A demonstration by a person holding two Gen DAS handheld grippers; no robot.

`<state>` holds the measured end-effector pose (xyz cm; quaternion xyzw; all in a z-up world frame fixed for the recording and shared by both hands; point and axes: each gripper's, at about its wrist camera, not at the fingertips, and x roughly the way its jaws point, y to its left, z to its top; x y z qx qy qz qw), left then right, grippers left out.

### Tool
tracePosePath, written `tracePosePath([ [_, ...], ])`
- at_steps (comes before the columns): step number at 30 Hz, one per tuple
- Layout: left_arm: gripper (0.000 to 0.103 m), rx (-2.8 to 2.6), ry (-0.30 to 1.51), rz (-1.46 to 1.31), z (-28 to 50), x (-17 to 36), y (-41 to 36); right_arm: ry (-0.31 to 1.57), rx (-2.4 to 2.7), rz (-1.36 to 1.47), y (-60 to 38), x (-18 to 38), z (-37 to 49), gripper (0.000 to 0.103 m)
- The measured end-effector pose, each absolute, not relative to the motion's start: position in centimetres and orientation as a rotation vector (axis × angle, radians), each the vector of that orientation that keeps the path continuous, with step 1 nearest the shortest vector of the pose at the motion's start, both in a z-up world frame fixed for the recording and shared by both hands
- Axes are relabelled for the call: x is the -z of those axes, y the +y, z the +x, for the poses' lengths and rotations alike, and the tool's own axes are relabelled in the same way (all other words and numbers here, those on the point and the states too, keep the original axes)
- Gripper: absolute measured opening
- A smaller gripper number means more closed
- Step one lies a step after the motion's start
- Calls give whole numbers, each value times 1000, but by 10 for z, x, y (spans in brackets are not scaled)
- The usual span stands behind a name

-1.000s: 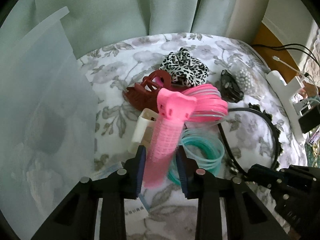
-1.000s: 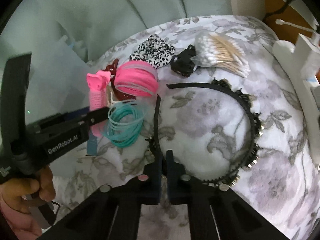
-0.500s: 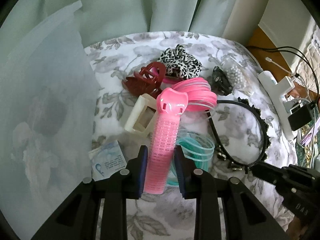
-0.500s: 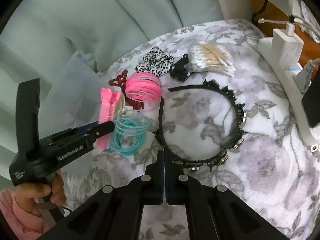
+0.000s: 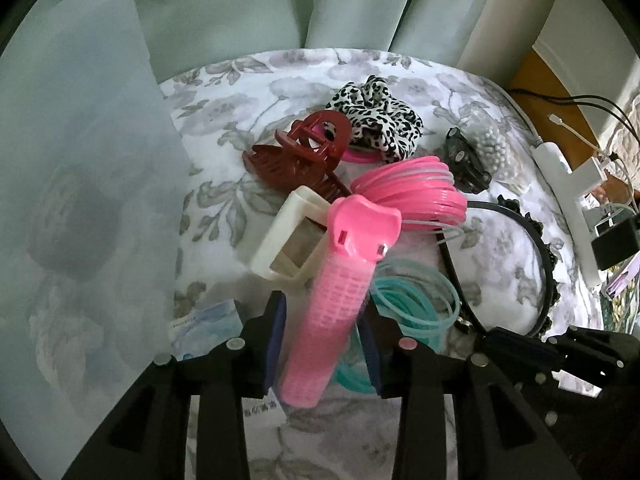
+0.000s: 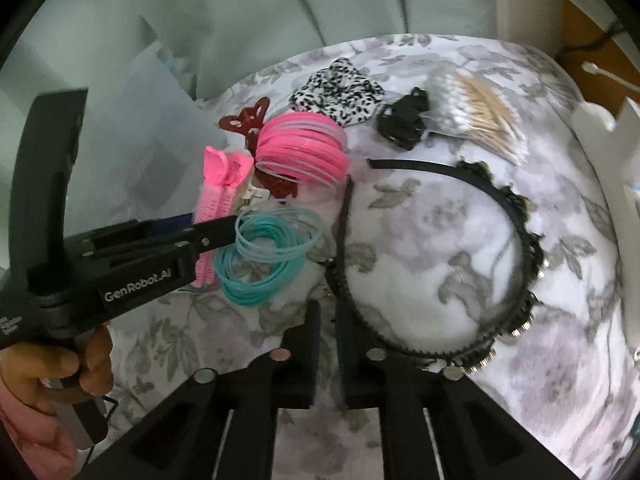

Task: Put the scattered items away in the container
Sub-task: 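Grasp the black studded headband with the right tool while the left tool holds the pink roller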

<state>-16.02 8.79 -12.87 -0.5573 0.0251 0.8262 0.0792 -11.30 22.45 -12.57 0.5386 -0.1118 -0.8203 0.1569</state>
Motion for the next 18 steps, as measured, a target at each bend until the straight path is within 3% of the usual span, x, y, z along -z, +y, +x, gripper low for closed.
tracePosePath([
  [2,37,-2472,78,-1662,-163,130,89,-268,2356,1527,218,126,-118,25],
  [6,32,-2475,34,-1647,-163,128,86,-147,2389,1511,207,121,-121,27],
  [11,29,-2493,41,-1622,-160,121,87,-162,2431,1484,219,114,-124,30],
  [18,29,-2501,31,-1583,-154,108,84,-35,2384,1566,198,137,-127,36],
])
